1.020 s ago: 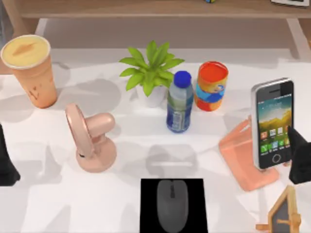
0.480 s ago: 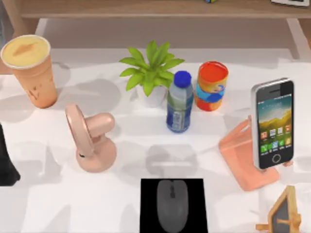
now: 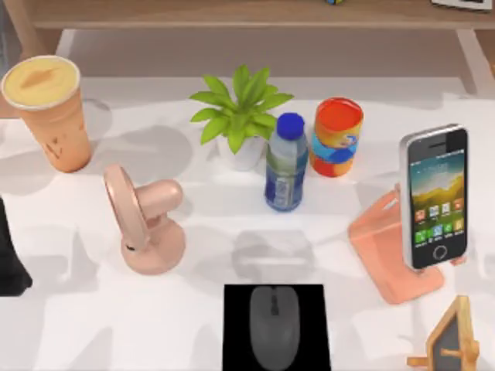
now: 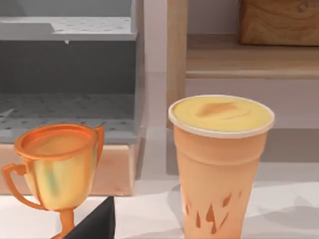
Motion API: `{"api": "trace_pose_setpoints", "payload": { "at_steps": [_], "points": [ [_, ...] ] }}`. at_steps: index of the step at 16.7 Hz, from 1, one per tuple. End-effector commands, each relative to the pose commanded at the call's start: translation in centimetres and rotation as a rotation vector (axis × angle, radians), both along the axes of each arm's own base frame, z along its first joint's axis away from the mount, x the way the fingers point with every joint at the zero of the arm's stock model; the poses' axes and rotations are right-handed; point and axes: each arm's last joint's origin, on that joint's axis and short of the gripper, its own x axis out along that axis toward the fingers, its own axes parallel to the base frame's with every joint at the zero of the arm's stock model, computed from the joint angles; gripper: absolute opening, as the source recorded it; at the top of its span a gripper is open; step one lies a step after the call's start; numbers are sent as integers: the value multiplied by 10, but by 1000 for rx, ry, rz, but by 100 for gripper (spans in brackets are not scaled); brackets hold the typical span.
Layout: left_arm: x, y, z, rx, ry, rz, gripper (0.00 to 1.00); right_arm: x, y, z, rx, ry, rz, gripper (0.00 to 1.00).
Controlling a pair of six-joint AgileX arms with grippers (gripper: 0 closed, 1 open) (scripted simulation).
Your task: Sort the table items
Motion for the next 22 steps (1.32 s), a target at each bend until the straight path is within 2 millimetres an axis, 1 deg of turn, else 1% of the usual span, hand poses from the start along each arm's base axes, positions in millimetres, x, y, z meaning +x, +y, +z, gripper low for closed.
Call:
{"api": "trace_pose_setpoints", "payload": {
  "at_steps": [3,6,9,11,14,17,19,22],
  "points": [
    [1,0,0,-1,7,1,100,0,0,0,0,0,0,100],
    [6,2,-2,-11,60,0,100,0,0,0,0,0,0,100],
    [17,6,-5,-35,162,-7,100,0,0,0,0,0,0,100],
    [28,8,-9,-59,249,-14,100,0,0,0,0,0,0,100],
    [52,12,-22,-100,391,-26,100,0,0,0,0,0,0,100],
    [81,14,-43,-129,498,-33,100,0,0,0,0,0,0,100],
    [102,14,-58,-133,521,-33,100,0,0,0,0,0,0,100],
    [136,11,-76,-108,464,-33,100,0,0,0,0,0,0,100]
  ]
}}
